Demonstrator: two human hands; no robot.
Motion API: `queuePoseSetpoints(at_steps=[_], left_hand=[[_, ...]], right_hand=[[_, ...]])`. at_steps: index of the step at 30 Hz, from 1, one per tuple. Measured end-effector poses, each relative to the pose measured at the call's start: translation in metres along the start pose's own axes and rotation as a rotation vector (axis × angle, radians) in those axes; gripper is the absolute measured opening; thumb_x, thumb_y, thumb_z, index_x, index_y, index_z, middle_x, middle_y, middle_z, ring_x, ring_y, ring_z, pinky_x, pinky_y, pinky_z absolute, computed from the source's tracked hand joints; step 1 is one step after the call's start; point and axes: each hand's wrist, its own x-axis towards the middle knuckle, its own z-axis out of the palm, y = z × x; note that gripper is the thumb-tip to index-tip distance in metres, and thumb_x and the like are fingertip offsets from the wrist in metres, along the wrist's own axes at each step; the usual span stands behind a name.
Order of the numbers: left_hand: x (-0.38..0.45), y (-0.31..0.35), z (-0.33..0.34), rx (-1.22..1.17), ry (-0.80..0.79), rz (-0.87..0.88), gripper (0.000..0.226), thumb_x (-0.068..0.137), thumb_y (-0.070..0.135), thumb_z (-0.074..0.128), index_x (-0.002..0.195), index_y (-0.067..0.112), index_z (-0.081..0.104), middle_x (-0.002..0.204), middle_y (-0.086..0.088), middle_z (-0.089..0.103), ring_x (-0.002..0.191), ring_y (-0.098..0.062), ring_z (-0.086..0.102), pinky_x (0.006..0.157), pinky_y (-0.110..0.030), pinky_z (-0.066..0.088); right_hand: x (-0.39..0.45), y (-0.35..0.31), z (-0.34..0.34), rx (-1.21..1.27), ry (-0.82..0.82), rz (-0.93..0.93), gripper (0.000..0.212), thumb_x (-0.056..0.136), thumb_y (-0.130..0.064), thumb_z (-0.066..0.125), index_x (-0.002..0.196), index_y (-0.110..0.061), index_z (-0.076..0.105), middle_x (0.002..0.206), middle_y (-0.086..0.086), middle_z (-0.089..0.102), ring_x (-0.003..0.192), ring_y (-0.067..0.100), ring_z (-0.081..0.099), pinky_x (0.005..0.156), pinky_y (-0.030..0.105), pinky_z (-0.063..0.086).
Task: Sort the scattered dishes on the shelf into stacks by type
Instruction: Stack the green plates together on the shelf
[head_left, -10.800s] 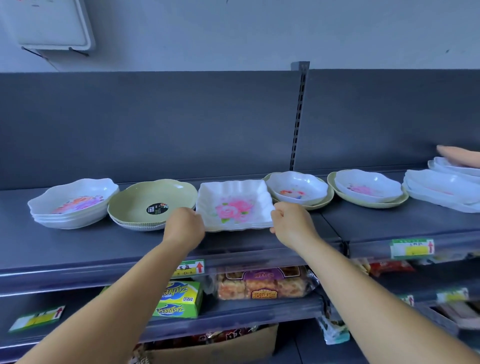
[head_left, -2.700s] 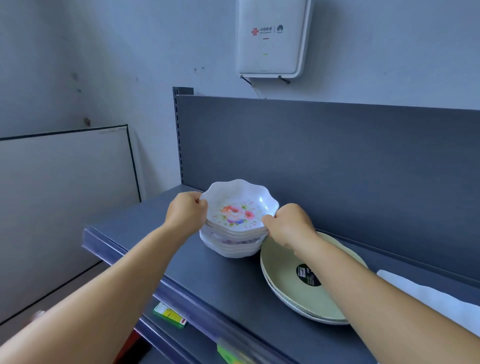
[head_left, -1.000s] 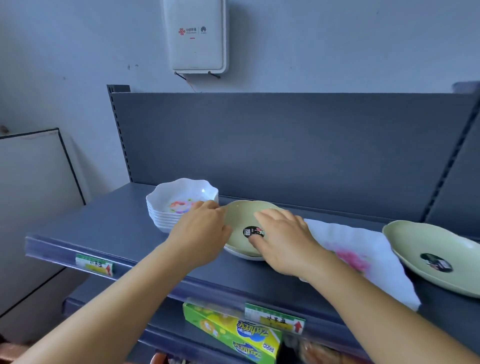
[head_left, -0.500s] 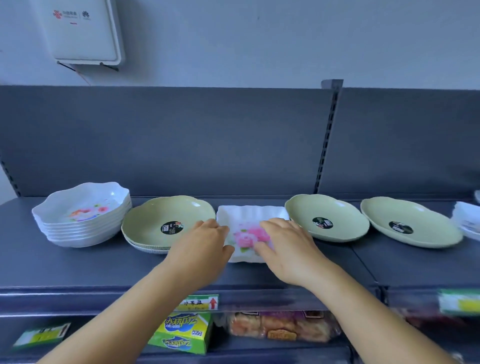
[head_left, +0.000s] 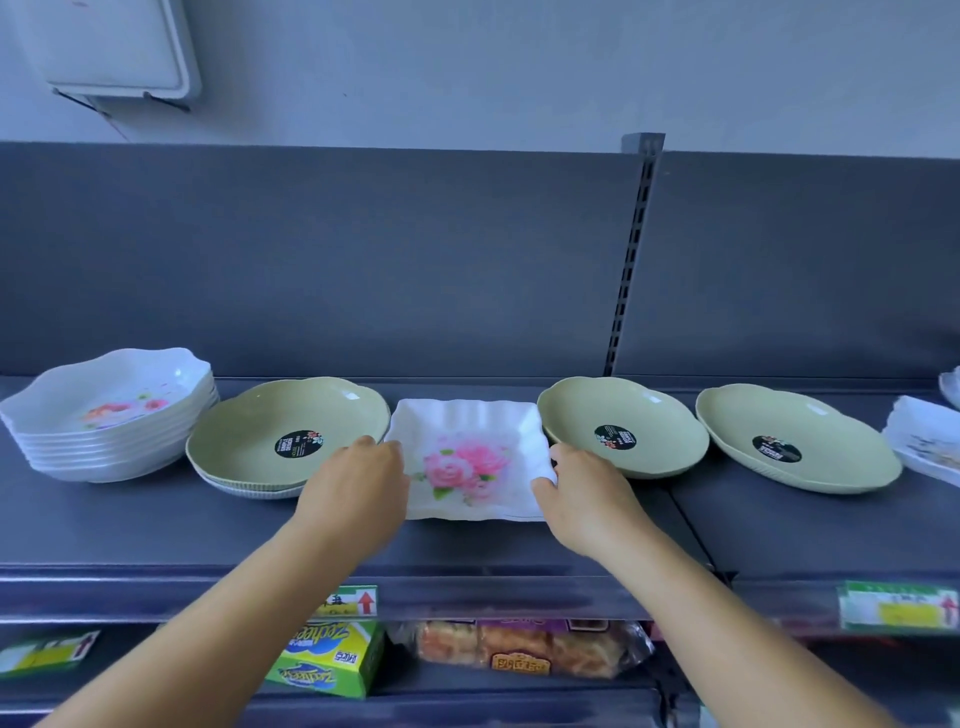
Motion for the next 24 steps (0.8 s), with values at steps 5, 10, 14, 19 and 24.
queuePoseSetpoints(at_steps=[5,10,14,19,24], left_hand=[[-0.001,0.003,0.000,0.009,-0.003,0.014,0.014,0.096,0.019,0.042,0.096,0.012,0.054,0.104,-0.012,0.061,0.096,-0.030,0.061,0.066,-0.029,0.035],[-0.005,0.012,-0.005,0.086,0.048,0.056,0.018,0.098,0.028,0.039,0.094,0.015,0.050,0.111,-0.010,0.061,0.106,-0.028,0.055,0.078,-0.030,0.038],[-0.001,0.030,-0.011,0.125,0.126,0.114,0.029,0.099,0.031,0.037,0.113,0.014,0.056,0.119,-0.006,0.055,0.113,-0.025,0.047,0.084,-0.028,0.037],[0.006,0.067,-0.010,-0.079,0.107,0.210,0.033,0.098,0.033,0.039,0.123,0.021,0.056,0.118,-0.002,0.056,0.114,-0.022,0.045,0.078,-0.030,0.043],[0.018,0.113,-0.009,-0.163,0.091,0.269,0.032,0.098,0.027,0.041,0.125,0.019,0.056,0.114,-0.004,0.058,0.111,-0.023,0.047,0.084,-0.038,0.050]], right_hand=[[0.002,0.004,-0.003,0.016,-0.020,0.025,0.036,0.095,-0.019,0.041,0.064,-0.018,0.024,0.064,-0.002,0.035,0.054,0.012,0.030,0.046,0.027,0.018],[-0.002,0.012,-0.006,0.026,0.075,-0.005,0.031,0.093,-0.018,0.039,0.063,-0.015,0.029,0.064,0.000,0.037,0.065,0.026,0.036,0.048,0.031,0.022],[-0.003,0.037,-0.021,-0.078,0.164,0.043,0.023,0.095,-0.017,0.041,0.110,-0.014,0.059,0.117,0.002,0.052,0.110,0.027,0.046,0.080,0.035,0.045],[0.009,0.079,-0.026,-0.278,0.164,0.063,0.016,0.086,-0.005,0.048,0.077,-0.017,0.047,0.087,-0.001,0.044,0.087,0.026,0.046,0.049,0.029,0.029],[0.010,0.104,-0.032,-0.222,0.212,-0.084,0.017,0.087,-0.007,0.048,0.085,-0.010,0.064,0.088,0.002,0.056,0.088,0.026,0.051,0.058,0.032,0.036]])
